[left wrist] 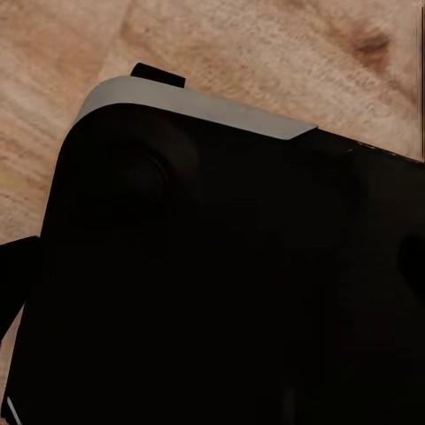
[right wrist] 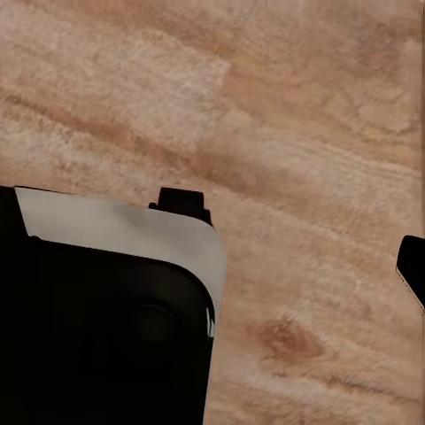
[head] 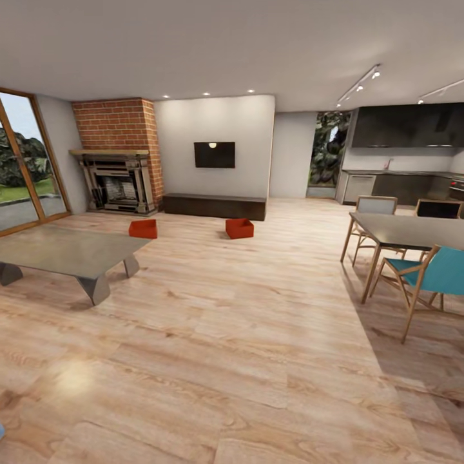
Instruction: Move the two storage containers from the living room to the garage. In the garage, place one container on the floor and stack the other container on top of it (either order is fine).
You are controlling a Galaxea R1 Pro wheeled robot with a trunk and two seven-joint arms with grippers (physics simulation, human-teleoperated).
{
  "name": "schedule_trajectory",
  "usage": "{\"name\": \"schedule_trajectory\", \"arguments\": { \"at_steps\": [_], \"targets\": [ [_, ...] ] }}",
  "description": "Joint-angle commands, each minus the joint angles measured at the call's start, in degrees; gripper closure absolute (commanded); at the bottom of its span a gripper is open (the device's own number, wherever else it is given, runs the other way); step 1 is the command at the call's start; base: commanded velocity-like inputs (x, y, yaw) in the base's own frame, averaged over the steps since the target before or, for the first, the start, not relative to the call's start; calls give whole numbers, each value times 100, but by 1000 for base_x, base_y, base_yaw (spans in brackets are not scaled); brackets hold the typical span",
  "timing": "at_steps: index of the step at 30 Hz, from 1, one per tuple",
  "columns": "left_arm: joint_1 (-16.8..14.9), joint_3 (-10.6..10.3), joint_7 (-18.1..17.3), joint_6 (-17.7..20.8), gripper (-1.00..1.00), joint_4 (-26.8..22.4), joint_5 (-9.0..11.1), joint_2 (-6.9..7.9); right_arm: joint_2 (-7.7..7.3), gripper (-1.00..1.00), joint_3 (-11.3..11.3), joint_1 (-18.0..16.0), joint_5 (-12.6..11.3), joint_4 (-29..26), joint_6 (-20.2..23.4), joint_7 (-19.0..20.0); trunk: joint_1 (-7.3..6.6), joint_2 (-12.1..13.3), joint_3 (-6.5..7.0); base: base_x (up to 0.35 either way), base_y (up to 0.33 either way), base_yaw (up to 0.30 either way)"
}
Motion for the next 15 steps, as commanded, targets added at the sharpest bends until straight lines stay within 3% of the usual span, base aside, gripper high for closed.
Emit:
{"name": "schedule_trajectory", "arguments": {
  "at_steps": [1,15],
  "targets": [
    [-1,18,6,-9,-100,-2,17,-2,3,-100,49,-6,-52,17,-33,-3,3,-2,-5,326,0,0],
    [-1,18,6,-26,-100,-2,17,-5,1,-100,49,-6,-52,16,-33,-3,3,-2,-5,326,0,0]
  ]
}}
